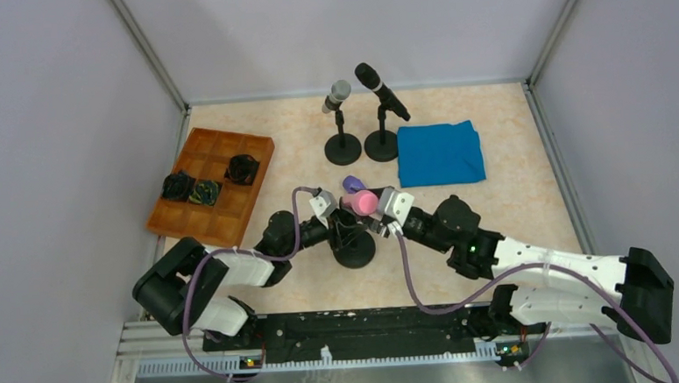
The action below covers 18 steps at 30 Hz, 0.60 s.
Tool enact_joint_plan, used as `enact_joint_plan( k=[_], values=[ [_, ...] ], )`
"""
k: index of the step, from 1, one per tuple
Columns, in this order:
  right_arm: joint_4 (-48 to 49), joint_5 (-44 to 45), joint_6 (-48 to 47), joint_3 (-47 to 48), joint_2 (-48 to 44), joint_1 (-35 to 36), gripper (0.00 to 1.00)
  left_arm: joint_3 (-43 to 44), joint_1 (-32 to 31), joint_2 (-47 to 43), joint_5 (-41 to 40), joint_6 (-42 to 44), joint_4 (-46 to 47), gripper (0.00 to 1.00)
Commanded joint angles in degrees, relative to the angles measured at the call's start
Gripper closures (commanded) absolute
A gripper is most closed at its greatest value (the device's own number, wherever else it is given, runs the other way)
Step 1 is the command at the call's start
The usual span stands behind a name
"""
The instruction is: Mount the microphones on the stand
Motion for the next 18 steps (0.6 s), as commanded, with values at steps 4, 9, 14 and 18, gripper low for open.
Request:
enact_joint_plan(
  k=[4, 9, 14, 18],
  values=[
    [-29.72, 7.32, 8.09, 9.22, -0.38, 0.76, 1.0, 1.07, -0.4, -4.69, -3.62, 5.44, 0.32, 1.0],
    [-36.02, 6.94, 11.84, 13.48, 0.91, 0.78, 1.0, 0.98, -0.55, -5.98, -4.22, 7.02, -1.0, 1.0],
    [-41.42, 9.27, 15.02, 17.13, 3.71, 0.77, 1.0, 1.06, -0.55, -7.12, -4.59, 8.56, -1.87, 1.0],
    [-43.48, 10.69, 16.39, 18.47, 6.38, 0.76, 1.0, 1.48, -0.65, -7.29, -4.23, 9.36, -2.61, 1.0]
  ],
)
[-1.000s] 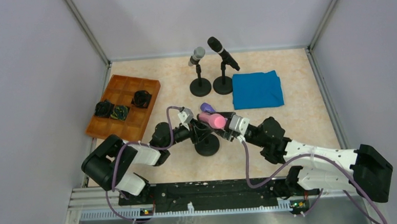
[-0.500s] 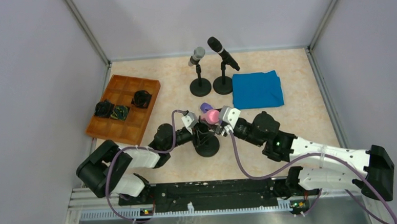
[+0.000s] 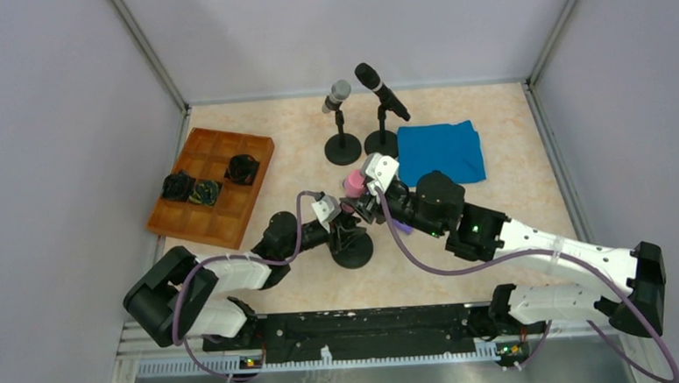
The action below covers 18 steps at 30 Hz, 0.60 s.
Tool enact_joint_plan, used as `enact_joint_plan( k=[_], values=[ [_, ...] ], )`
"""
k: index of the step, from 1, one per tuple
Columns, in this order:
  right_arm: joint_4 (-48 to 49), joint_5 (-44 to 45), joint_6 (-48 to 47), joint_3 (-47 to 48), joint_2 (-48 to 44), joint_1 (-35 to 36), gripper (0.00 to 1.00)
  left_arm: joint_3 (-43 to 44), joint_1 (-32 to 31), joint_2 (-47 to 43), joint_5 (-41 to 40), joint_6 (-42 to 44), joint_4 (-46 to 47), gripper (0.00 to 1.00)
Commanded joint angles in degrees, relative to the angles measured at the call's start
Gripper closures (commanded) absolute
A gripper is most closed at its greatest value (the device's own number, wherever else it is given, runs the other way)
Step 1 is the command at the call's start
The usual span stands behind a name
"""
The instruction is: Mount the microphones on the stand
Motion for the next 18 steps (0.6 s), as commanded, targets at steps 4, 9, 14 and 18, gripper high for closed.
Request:
enact_joint_plan(
  k=[4, 9, 14, 18],
  values=[
    [-10.99, 4.09, 4.95, -1.14, 3.76, 0.19, 1.0, 1.59, 0.59, -2.95, -2.5, 3.83, 4.4, 1.0],
    [-12.47, 5.67, 6.61, -0.64, 5.46, -0.54, 1.0, 1.67, 0.49, -3.13, -2.62, 4.08, 4.09, 1.0],
    [-15.52, 5.07, 9.4, 0.39, 7.86, -2.09, 1.0, 1.86, 0.36, -3.05, -2.58, 4.48, 3.63, 1.0],
    [-17.93, 2.89, 9.31, 1.08, 9.74, -2.73, 1.0, 2.01, 0.32, -2.81, -2.58, 4.66, 3.45, 1.0]
  ],
)
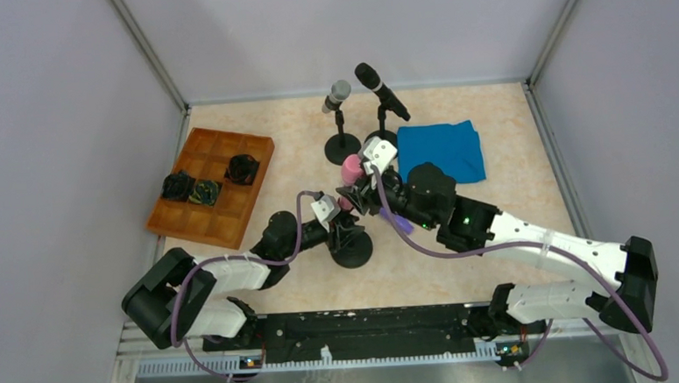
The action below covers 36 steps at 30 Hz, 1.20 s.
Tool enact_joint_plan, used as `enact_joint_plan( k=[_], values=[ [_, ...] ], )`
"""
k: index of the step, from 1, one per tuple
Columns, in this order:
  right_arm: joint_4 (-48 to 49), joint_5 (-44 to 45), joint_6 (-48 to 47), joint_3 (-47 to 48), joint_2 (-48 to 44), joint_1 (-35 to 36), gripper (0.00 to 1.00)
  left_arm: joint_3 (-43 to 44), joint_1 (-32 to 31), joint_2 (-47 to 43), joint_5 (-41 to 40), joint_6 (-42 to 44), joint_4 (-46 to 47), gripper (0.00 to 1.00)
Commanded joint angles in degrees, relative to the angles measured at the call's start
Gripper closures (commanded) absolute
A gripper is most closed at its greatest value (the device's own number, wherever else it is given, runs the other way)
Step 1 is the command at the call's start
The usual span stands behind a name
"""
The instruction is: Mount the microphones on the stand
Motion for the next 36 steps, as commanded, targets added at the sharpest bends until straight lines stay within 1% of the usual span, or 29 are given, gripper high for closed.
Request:
enact_joint_plan(
  k=[1, 6, 11, 15, 23, 31, 36],
  values=[
    [-17.59, -0.6, 1.45, -2.22, 5.7, -1.28, 1.0, 2.03, 0.21, -1.78, -1.41, 3.43, 4.89, 1.0],
    [-19.14, 0.39, 0.51, -3.28, 7.86, -1.3, 1.0, 2.03, 0.01, -1.87, -1.59, 3.57, 4.62, 1.0],
    [-17.9, 2.21, 0.3, -5.8, 8.47, -1.33, 1.0, 1.99, -0.08, -1.72, -1.65, 3.57, 4.62, 1.0],
    [-17.58, 2.02, 0.79, -6.64, 8.55, -1.3, 1.0, 2.03, -0.01, -1.65, -1.71, 3.57, 4.48, 1.0],
    [-17.7, -1.03, 2.67, -6.15, 9.56, -1.47, 1.0, 2.01, -0.12, -1.6, -1.98, 3.57, 4.41, 1.0],
    [-21.68, -7.55, 7.73, -3.75, 13.08, -3.95, 1.0, 1.96, -0.21, -1.89, -2.42, 3.57, 3.58, 1.0],
    [-24.93, -10.13, 8.05, -1.41, 15.2, -4.79, 1.0, 1.68, -0.27, -1.96, -2.8, 3.57, 3.73, 1.0]
  ],
)
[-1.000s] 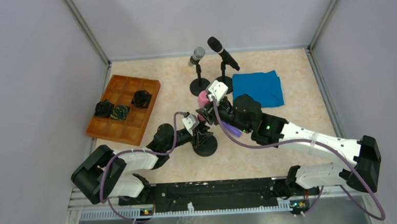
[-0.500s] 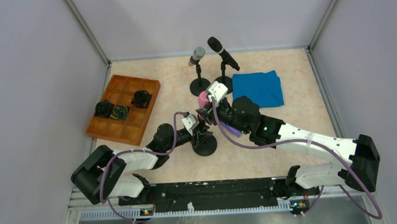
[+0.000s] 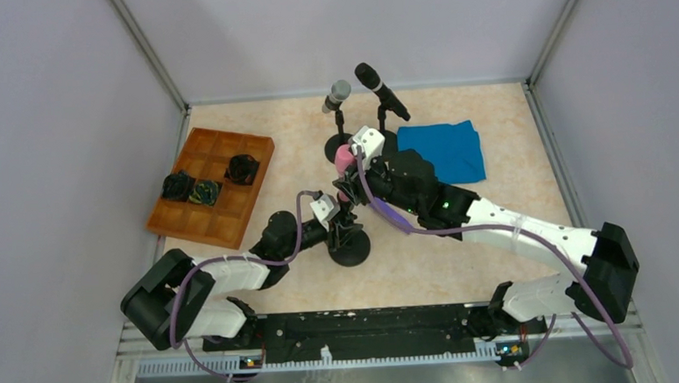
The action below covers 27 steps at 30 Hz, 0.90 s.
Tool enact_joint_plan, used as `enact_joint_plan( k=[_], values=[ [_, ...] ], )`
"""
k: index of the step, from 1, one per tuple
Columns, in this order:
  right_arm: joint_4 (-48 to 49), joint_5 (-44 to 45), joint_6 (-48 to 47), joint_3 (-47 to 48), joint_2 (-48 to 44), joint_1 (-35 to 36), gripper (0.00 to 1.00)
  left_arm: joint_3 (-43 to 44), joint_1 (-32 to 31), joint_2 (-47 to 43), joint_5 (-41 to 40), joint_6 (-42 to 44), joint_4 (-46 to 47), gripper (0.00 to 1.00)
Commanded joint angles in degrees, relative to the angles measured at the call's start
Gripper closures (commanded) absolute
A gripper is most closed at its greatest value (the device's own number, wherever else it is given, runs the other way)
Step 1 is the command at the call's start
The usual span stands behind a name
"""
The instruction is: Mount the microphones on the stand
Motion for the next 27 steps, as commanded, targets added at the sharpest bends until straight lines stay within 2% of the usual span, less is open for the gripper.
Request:
enact_joint_plan(
  k=[1, 17, 22, 27],
  values=[
    [-25.36, -7.12, 3.03, -3.52, 7.26, 0.21, 1.0, 1.68, -0.21, -1.41, -1.22, 2.68, 4.53, 1.0],
    [-24.77, -8.81, 2.7, -5.25, 9.36, 0.21, 1.0, 1.18, -0.22, -1.29, -2.15, 2.68, 4.86, 1.0],
    [-15.87, -8.15, 0.66, -8.92, 2.58, 0.63, 1.0, -0.2, -0.21, -1.24, -4.15, -1.06, 6.49, 1.0],
    [-3.11, -6.36, -9.05, -15.21, -4.43, 5.39, 1.0, -2.0, -0.24, 0.86, -5.24, -5.36, 11.04, 1.0]
  ],
)
